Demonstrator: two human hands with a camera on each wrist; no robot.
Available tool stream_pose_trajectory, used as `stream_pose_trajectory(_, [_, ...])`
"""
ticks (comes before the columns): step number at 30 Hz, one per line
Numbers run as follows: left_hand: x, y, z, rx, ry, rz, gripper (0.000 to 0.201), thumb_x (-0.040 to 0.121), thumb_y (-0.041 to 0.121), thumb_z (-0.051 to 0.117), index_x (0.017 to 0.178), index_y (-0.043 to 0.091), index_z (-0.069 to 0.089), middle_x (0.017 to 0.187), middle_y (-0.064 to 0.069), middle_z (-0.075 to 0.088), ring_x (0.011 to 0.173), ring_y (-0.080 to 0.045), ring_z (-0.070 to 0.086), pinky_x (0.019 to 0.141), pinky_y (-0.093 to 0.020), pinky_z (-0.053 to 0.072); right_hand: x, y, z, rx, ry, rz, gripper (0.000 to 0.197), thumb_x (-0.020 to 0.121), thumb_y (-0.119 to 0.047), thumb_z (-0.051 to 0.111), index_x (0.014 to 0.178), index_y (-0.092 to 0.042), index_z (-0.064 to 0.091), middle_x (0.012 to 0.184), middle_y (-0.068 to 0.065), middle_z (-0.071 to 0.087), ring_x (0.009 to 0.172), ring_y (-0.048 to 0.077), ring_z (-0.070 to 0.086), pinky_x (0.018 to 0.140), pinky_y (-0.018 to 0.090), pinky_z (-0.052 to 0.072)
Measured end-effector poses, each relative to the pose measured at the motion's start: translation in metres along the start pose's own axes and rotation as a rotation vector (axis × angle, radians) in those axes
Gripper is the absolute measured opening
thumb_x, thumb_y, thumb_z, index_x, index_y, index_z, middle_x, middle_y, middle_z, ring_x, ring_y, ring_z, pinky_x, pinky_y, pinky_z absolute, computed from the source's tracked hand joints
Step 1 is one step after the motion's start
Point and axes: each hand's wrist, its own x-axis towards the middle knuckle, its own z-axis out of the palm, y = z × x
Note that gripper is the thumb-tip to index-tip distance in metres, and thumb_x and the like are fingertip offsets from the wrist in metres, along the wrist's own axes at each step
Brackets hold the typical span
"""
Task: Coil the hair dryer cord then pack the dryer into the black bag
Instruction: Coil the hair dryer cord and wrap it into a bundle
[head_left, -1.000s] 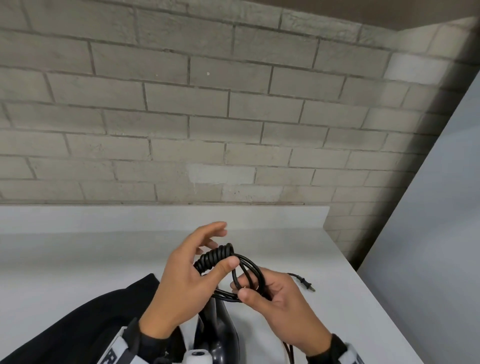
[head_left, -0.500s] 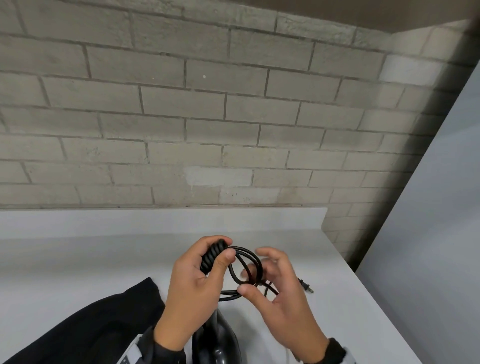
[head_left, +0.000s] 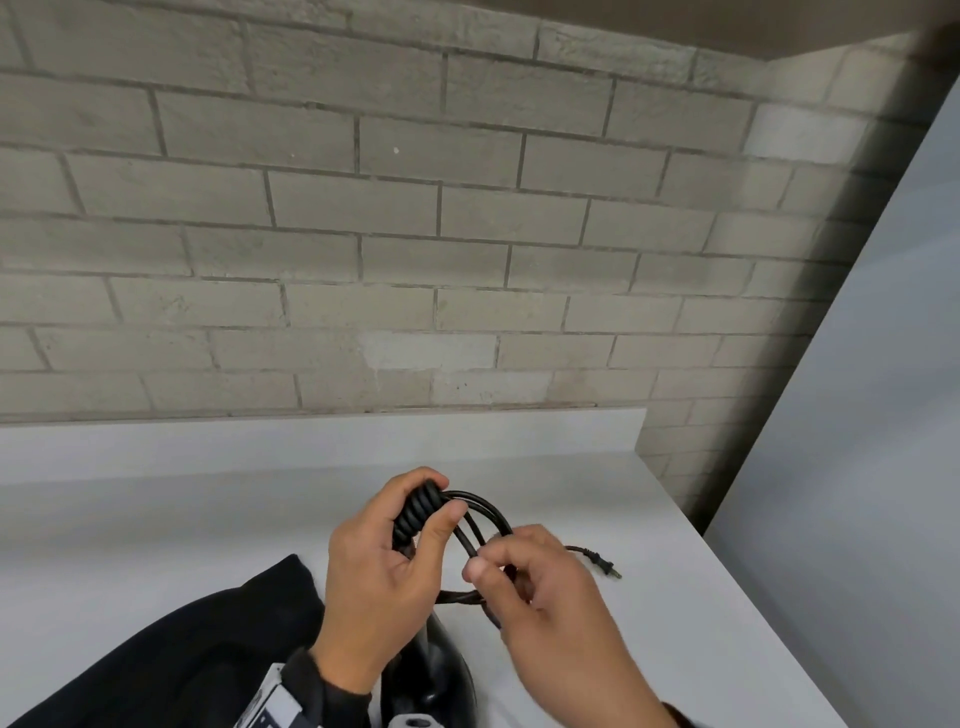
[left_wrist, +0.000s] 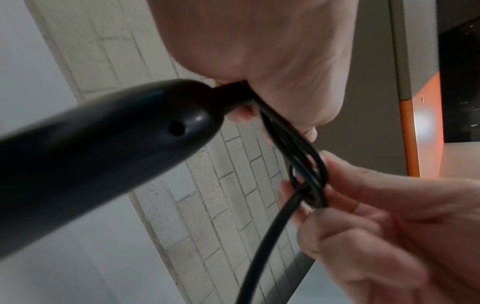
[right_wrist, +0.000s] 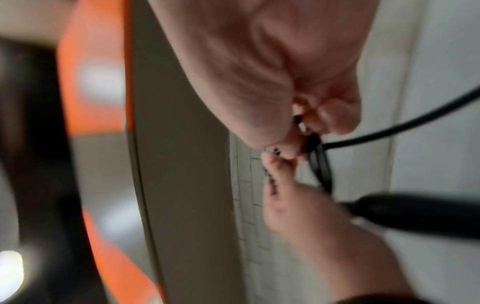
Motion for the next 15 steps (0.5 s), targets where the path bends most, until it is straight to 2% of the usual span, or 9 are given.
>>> stream_pose_trajectory(2, [-0.001, -0.002, -0.001, 0.024, 0.0, 0.042, 0.018, 0.085, 0.042, 0.062, 0.101, 0.035, 0.063, 0.09, 0.011, 0.068, 0.071, -0.01, 0.065, 0.059, -0.015, 0.05, 0.002, -0.014, -0.013, 0.235, -0.115, 0.197, 0.02, 0.095, -0.024, 0.061, 0.078, -0.021, 0.071, 0.067, -0.012, 0.055, 0.051, 0.009, 0.052, 0.062, 0.023, 0.045])
stream_pose_trajectory(3, [-0.001, -0.003, -0.001, 0.038, 0.003, 0.065, 0.019, 0.085, 0.043, 0.062, 0.102, 0.033, 0.062, 0.089, 0.011, 0.068, 0.07, -0.01, 0.065, 0.059, -0.019, 0.051, 0.003, -0.018, -0.019, 0.35, -0.171, 0.263, 0.021, 0.095, -0.021, 0.061, 0.077, -0.016, 0.072, 0.065, -0.003, 0.054, 0.051, 0.015, 0.054, 0.063, 0.027, 0.05])
stream_pose_trajectory(5, [-0.002, -0.006, 0.0, 0.064, 0.008, 0.107, 0.023, 0.088, 0.047, 0.062, 0.103, 0.03, 0.062, 0.083, 0.013, 0.069, 0.068, -0.007, 0.067, 0.06, -0.025, 0.052, 0.007, -0.024, -0.031, 0.576, -0.262, 0.339, 0.019, 0.091, -0.02, 0.064, 0.079, -0.008, 0.072, 0.08, 0.011, 0.058, 0.057, 0.017, 0.053, 0.067, 0.034, 0.056])
stream_pose_trajectory(7, [-0.003, -0.007, 0.0, 0.092, 0.002, 0.159, 0.028, 0.092, 0.051, 0.058, 0.103, 0.026, 0.063, 0.08, 0.014, 0.069, 0.066, -0.006, 0.067, 0.059, -0.028, 0.053, 0.008, -0.023, -0.041, 0.718, -0.342, 0.395, 0.02, 0.086, -0.022, 0.065, 0.079, -0.005, 0.071, 0.096, 0.013, 0.064, 0.063, 0.019, 0.052, 0.069, 0.039, 0.056])
stream_pose_trajectory(9, [-0.004, -0.007, 0.002, 0.101, -0.009, 0.198, 0.027, 0.093, 0.05, 0.058, 0.103, 0.024, 0.063, 0.079, 0.011, 0.069, 0.066, -0.006, 0.066, 0.057, -0.029, 0.053, 0.009, -0.021, -0.048, 0.76, -0.376, 0.417, 0.025, 0.089, -0.025, 0.064, 0.074, -0.006, 0.069, 0.102, 0.017, 0.066, 0.069, 0.024, 0.052, 0.072, 0.041, 0.054])
stream_pose_trajectory(11, [-0.003, -0.007, 0.003, 0.1, -0.011, 0.207, 0.025, 0.092, 0.047, 0.06, 0.102, 0.024, 0.064, 0.078, 0.011, 0.068, 0.064, -0.005, 0.065, 0.056, -0.029, 0.053, 0.007, -0.02, -0.05, 0.701, -0.337, 0.391, 0.033, 0.091, -0.033, 0.063, 0.072, -0.006, 0.066, 0.104, 0.018, 0.067, 0.075, 0.026, 0.054, 0.075, 0.042, 0.053])
stream_pose_trajectory(12, [-0.002, -0.008, 0.004, 0.106, -0.007, 0.196, 0.027, 0.092, 0.047, 0.061, 0.101, 0.023, 0.065, 0.078, 0.012, 0.068, 0.062, -0.003, 0.063, 0.055, -0.029, 0.052, 0.005, -0.018, -0.049, 0.56, -0.287, 0.331, 0.037, 0.089, -0.043, 0.065, 0.075, -0.009, 0.066, 0.107, 0.015, 0.067, 0.08, 0.026, 0.057, 0.08, 0.042, 0.053])
stream_pose_trajectory(13, [-0.001, -0.009, 0.004, 0.114, 0.001, 0.18, 0.03, 0.092, 0.049, 0.06, 0.101, 0.021, 0.066, 0.078, 0.012, 0.068, 0.06, 0.0, 0.06, 0.054, -0.029, 0.051, 0.001, -0.016, -0.047, 0.343, -0.225, 0.241, 0.039, 0.086, -0.051, 0.066, 0.08, -0.012, 0.068, 0.111, 0.008, 0.065, 0.086, 0.023, 0.06, 0.086, 0.041, 0.051])
stream_pose_trajectory(15, [0.002, -0.01, 0.004, 0.113, 0.015, 0.145, 0.038, 0.092, 0.052, 0.058, 0.1, 0.017, 0.068, 0.08, 0.012, 0.069, 0.058, 0.002, 0.059, 0.054, -0.027, 0.052, -0.005, -0.011, -0.041, 0.002, -0.078, 0.029, 0.019, 0.084, -0.048, 0.067, 0.088, -0.029, 0.068, 0.109, -0.011, 0.056, 0.092, 0.016, 0.059, 0.089, 0.031, 0.049])
